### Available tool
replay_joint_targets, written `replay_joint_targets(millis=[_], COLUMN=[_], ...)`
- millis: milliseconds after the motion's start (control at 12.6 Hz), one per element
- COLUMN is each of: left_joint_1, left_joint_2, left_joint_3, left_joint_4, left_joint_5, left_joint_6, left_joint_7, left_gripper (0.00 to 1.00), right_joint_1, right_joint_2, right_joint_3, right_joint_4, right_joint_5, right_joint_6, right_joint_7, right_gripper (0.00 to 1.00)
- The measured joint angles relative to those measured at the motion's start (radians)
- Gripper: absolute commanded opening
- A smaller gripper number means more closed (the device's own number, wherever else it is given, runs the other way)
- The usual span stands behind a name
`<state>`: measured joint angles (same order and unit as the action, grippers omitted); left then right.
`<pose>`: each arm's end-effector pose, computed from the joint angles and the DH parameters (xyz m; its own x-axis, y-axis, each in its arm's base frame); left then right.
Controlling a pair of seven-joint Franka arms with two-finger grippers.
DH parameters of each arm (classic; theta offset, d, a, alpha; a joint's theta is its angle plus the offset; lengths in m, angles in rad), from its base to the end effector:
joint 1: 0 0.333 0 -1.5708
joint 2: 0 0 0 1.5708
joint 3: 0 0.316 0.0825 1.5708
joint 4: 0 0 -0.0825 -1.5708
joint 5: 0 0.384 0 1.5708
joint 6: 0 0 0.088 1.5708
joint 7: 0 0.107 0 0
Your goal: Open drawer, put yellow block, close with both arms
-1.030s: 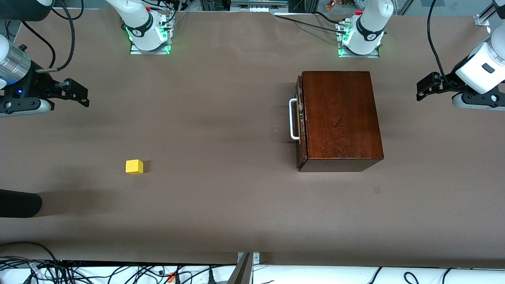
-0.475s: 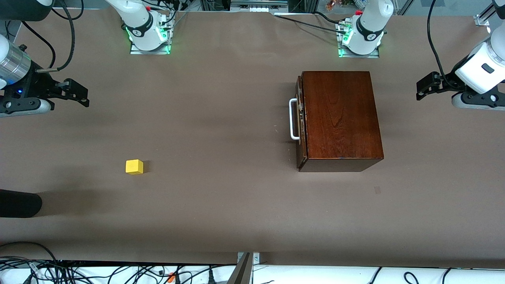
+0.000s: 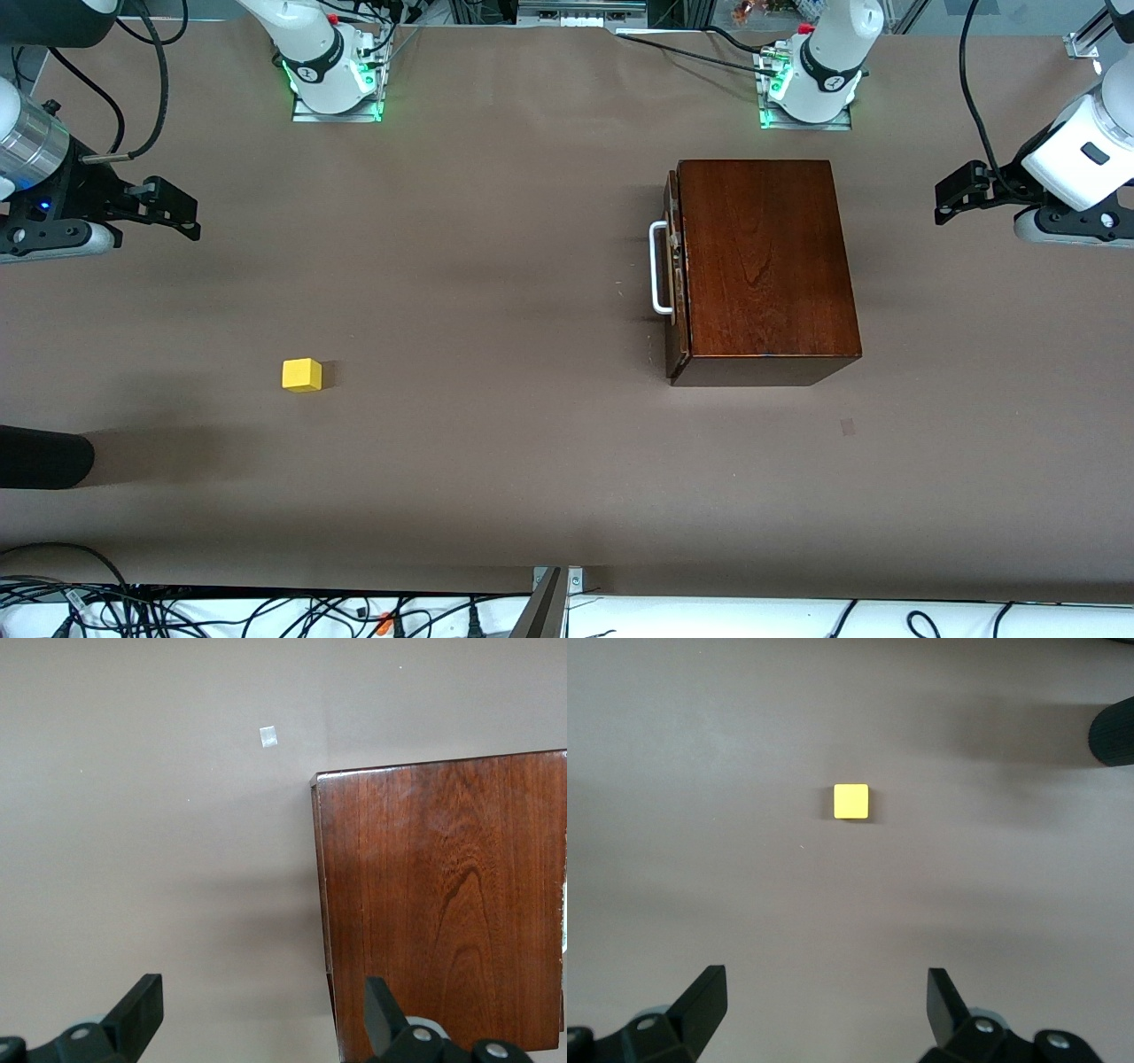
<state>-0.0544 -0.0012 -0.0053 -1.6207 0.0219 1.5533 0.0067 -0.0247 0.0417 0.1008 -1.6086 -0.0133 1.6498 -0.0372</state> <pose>0.5496 -0.0305 0.6002 0.9956 -0.0658 -0.0663 -0.0674 -0.9975 -0.0214 0.5714 0.0411 0.5901 0.9935 0.1140 -0.0006 0.1140 -0.9934 0.0090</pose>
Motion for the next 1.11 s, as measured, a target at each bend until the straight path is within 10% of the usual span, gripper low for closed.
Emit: replay_joint_targets(millis=[792,1109], left_joint_1=[-0.001,-0.004], left_joint_2=[0.057,0.105], left_joint_3=[-0.019,-0.137], left_joint_4=[0.0,0.0], left_joint_5=[-0.054,-0.063], left_joint_6=[-0.15,-0.142], left_joint_7=[-0.036,-0.147], left_gripper=[1.0,1.0], right_joint_1=[-0.001,-0.001], right_joint_2=[0.007,0.007], right_joint_3=[-0.004,-0.005], right_joint_4=[0.0,0.0], right_joint_5=[0.0,0.0], right_joint_6=[0.013,0.015], right_joint_7=[0.0,0.0], right_gripper=[1.0,1.0])
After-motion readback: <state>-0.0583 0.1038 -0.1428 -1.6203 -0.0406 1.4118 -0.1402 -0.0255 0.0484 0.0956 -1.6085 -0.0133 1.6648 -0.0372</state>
